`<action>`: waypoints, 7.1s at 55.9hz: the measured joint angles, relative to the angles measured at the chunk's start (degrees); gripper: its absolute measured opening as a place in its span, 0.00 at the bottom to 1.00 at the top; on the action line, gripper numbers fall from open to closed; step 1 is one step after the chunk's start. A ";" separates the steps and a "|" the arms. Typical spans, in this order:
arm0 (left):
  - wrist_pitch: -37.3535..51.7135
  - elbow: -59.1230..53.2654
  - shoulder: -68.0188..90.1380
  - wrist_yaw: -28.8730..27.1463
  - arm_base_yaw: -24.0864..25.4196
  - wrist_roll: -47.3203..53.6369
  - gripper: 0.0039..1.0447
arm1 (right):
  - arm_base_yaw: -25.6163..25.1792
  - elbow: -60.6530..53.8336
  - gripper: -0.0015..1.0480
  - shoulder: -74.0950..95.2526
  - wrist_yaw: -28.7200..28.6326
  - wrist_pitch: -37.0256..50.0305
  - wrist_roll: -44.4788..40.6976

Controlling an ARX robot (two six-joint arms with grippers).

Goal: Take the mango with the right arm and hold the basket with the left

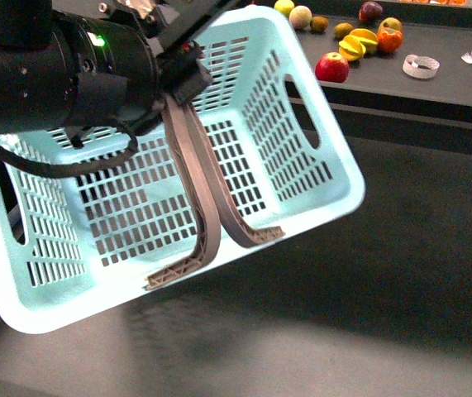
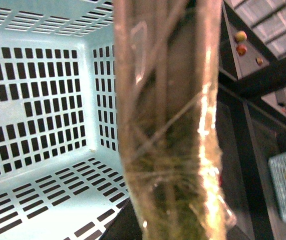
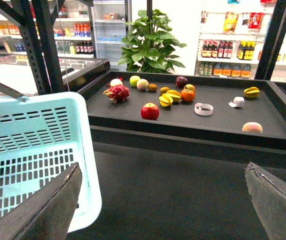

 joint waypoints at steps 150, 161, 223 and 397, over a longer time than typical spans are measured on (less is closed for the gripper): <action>2.58 1.33 -1.20 -4.09 -10.97 11.80 0.05 | -31.39 41.62 0.92 154.07 -2.58 59.43 -8.83; 2.58 1.33 -1.20 -4.13 -10.97 11.80 0.05 | -31.04 44.92 0.92 155.69 -2.16 57.55 -8.55; 2.58 1.33 -1.20 -4.02 -10.99 11.80 0.05 | -28.79 30.03 0.57 123.38 -22.93 46.03 -0.28; 2.56 1.29 -1.05 -4.07 -10.99 11.85 0.05 | 0.28 -0.02 0.03 14.93 0.33 15.32 0.98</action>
